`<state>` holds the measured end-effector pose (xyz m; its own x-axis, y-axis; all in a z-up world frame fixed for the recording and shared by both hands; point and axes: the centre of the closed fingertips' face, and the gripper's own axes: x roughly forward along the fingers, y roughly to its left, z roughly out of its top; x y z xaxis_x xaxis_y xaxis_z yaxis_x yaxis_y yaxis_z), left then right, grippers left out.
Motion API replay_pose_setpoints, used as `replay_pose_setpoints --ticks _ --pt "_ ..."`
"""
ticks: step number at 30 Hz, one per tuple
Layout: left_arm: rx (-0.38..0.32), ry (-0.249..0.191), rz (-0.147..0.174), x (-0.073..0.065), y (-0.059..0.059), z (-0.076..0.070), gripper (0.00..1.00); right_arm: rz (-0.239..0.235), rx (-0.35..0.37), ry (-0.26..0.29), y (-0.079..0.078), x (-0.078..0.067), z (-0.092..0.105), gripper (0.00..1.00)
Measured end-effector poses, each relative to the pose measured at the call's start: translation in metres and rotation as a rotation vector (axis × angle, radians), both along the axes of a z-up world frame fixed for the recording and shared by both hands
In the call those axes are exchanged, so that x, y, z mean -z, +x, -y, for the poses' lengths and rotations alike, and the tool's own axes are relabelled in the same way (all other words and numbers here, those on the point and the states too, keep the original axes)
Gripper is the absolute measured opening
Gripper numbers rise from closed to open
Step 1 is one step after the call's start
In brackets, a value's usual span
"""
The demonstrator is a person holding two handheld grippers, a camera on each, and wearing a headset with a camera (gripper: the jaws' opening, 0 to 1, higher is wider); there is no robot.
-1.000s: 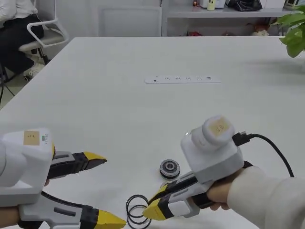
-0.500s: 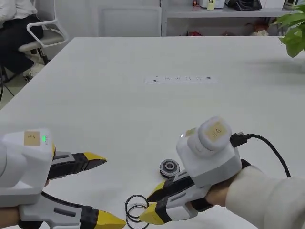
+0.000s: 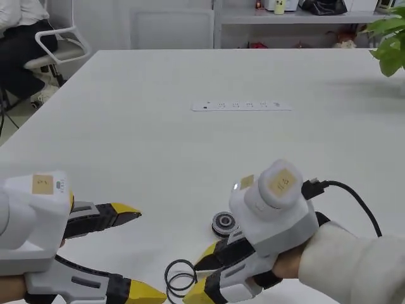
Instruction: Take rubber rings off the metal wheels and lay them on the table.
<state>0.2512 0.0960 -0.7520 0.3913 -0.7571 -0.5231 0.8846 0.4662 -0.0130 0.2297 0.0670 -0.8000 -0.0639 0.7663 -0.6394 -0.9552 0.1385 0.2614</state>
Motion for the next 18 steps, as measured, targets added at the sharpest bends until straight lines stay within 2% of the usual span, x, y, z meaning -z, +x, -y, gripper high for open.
replay_pose_setpoints --ticks 6,10,18 --pt "0.001 0.002 0.0 0.0003 -0.0003 0.0001 0.79 0.063 -0.054 -0.018 -0.0043 0.0027 -0.0011 0.3" --pt "0.0 0.004 -0.001 0.0008 -0.0002 -0.0005 0.79 0.084 -0.064 -0.017 -0.0033 0.0026 -0.0017 0.33" --pt "0.002 0.006 -0.003 0.0013 -0.0003 -0.0005 0.79 0.088 -0.091 -0.021 -0.0072 0.0039 -0.0018 0.35"
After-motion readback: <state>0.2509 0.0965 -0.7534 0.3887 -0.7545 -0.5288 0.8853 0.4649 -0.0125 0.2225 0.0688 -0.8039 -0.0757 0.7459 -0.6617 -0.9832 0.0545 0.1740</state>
